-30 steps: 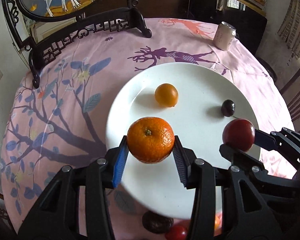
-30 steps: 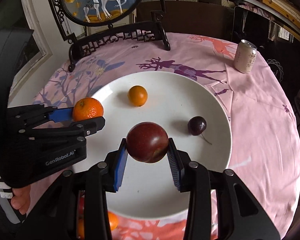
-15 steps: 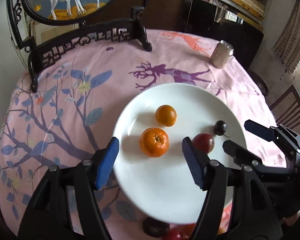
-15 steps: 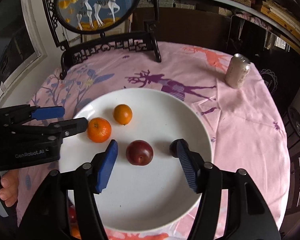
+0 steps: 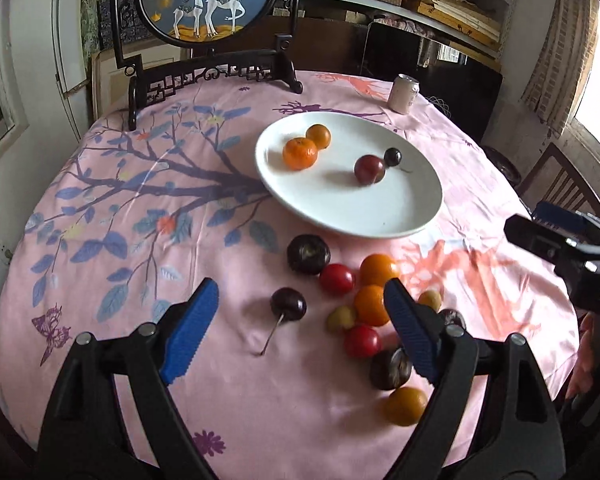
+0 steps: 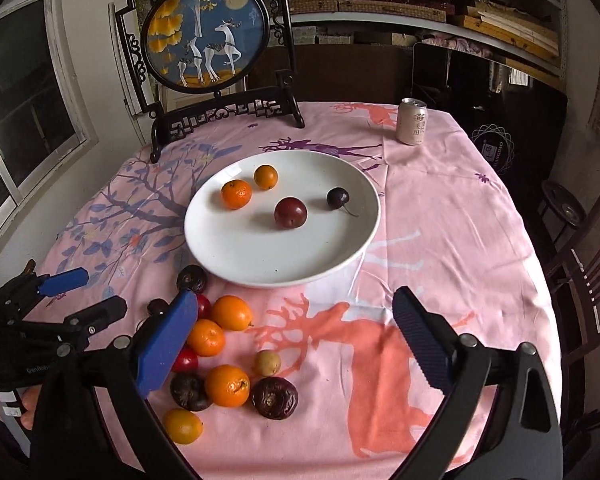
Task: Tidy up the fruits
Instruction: 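Return both tools to the pile and grasp a yellow fruit with the left tool, then carry the yellow fruit with the left tool while the right tool carries a dark plum, release both on plate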
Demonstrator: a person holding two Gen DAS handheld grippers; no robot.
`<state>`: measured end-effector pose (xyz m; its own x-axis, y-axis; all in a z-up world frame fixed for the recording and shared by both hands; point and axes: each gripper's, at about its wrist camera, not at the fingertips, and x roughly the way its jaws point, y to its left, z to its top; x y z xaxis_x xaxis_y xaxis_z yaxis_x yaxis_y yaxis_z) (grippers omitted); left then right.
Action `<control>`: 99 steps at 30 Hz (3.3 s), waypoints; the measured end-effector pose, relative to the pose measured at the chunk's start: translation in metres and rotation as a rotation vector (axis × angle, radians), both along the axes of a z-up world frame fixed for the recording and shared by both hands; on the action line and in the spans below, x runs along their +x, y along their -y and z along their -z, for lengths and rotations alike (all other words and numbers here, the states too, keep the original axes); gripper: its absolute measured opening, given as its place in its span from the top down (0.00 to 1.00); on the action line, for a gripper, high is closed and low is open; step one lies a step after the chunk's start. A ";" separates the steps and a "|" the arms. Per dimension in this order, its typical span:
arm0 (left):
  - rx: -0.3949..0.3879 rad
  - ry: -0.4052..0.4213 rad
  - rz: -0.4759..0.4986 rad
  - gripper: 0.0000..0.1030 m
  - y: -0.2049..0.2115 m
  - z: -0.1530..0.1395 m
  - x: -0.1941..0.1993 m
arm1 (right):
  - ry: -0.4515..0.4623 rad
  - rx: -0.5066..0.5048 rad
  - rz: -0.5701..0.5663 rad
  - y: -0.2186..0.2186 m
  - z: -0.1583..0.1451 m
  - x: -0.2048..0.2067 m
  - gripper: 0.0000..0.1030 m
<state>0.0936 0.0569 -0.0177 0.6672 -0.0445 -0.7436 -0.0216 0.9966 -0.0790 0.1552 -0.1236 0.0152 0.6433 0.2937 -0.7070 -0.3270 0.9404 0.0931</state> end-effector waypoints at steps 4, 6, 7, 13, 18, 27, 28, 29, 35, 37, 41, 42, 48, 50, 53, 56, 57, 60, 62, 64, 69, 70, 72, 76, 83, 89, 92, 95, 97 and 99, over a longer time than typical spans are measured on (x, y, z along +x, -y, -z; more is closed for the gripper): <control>-0.002 -0.024 0.015 0.16 0.003 0.011 -0.020 | 0.002 0.001 0.006 0.002 0.002 -0.019 0.05; -0.002 -0.040 0.038 0.16 0.006 0.016 -0.027 | -0.010 -0.010 -0.003 0.001 0.009 -0.028 0.05; 0.003 -0.050 0.052 0.16 0.008 0.020 -0.031 | -0.022 -0.020 -0.007 0.000 0.015 -0.032 0.05; -0.043 -0.143 0.112 0.16 0.014 0.043 -0.044 | -0.151 -0.071 -0.056 -0.006 0.066 -0.052 0.05; -0.052 -0.167 0.114 0.16 0.019 0.050 -0.051 | -0.160 -0.115 -0.070 -0.010 0.094 -0.053 0.05; -0.035 -0.212 0.111 0.16 0.032 0.053 -0.057 | -0.154 -0.087 -0.086 -0.010 0.109 -0.029 0.61; -0.029 -0.219 0.117 0.16 0.036 0.055 -0.056 | -0.169 -0.044 -0.080 -0.003 0.107 -0.029 0.61; -0.025 -0.224 0.122 0.16 0.040 0.056 -0.056 | -0.176 -0.025 -0.069 0.003 0.104 -0.030 0.61; 0.034 -0.233 0.136 0.16 0.068 0.067 -0.048 | -0.150 0.017 -0.028 0.036 0.088 -0.051 0.61; 0.062 -0.233 0.130 0.18 0.077 0.071 -0.043 | -0.146 0.042 -0.030 0.043 0.086 -0.057 0.61; 0.081 -0.248 0.130 0.54 0.089 0.079 -0.036 | -0.150 0.076 -0.024 0.054 0.085 -0.061 0.61; 0.084 -0.247 0.125 0.55 0.089 0.080 -0.035 | -0.151 0.080 -0.022 0.055 0.085 -0.061 0.61; 0.059 -0.198 0.119 0.66 0.085 0.069 -0.041 | -0.143 0.101 -0.025 0.057 0.082 -0.063 0.61; 0.046 -0.182 0.117 0.66 0.082 0.063 -0.044 | -0.138 0.100 -0.025 0.055 0.080 -0.064 0.61; 0.029 -0.170 0.108 0.66 0.075 0.057 -0.045 | -0.132 0.102 -0.028 0.052 0.077 -0.065 0.61; -0.005 -0.170 0.100 0.66 0.065 0.054 -0.045 | -0.127 0.100 -0.037 0.046 0.073 -0.065 0.61; -0.013 -0.170 0.096 0.66 0.061 0.053 -0.045 | -0.125 0.099 -0.041 0.043 0.072 -0.065 0.61; -0.029 -0.162 0.084 0.66 0.051 0.050 -0.043 | -0.122 0.093 -0.055 0.036 0.070 -0.063 0.61; -0.034 -0.154 0.077 0.66 0.044 0.046 -0.041 | -0.127 0.091 -0.062 0.030 0.070 -0.060 0.61; -0.044 -0.148 0.069 0.66 0.037 0.041 -0.036 | -0.136 0.092 -0.069 0.025 0.070 -0.055 0.61; -0.032 -0.100 0.068 0.66 0.021 0.015 -0.009 | -0.124 0.082 -0.085 0.011 0.057 -0.029 0.61; -0.028 -0.089 0.068 0.66 0.019 0.009 0.003 | -0.114 0.079 -0.086 0.008 0.052 -0.022 0.61; -0.015 -0.078 0.057 0.66 0.013 -0.001 0.032 | -0.094 0.069 -0.090 0.001 0.045 -0.002 0.61; -0.006 -0.106 0.048 0.66 0.008 -0.006 0.111 | -0.069 0.057 -0.094 -0.009 0.035 0.049 0.61; 0.016 -0.181 0.044 0.66 0.026 0.010 0.224 | -0.117 -0.042 -0.076 -0.023 0.054 0.140 0.61; 0.013 -0.223 0.060 0.66 0.043 0.033 0.263 | -0.185 -0.046 -0.058 -0.021 0.079 0.171 0.61; 0.017 -0.222 0.063 0.65 0.045 0.034 0.272 | -0.179 -0.051 -0.059 -0.022 0.083 0.176 0.61; 0.015 -0.228 0.052 0.65 0.046 0.035 0.280 | -0.159 -0.056 -0.060 -0.026 0.084 0.179 0.55; 0.008 -0.227 0.049 0.62 0.043 0.031 0.281 | -0.154 -0.061 -0.055 -0.025 0.081 0.178 0.51; -0.002 -0.199 0.051 0.55 0.039 0.018 0.272 | -0.151 -0.074 -0.058 -0.023 0.073 0.170 0.51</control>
<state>0.3657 0.0184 -0.0360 0.5040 -0.0760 -0.8603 0.0130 0.9967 -0.0805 0.3252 -0.1010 -0.0581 0.5118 0.2709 -0.8153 -0.3682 0.9266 0.0768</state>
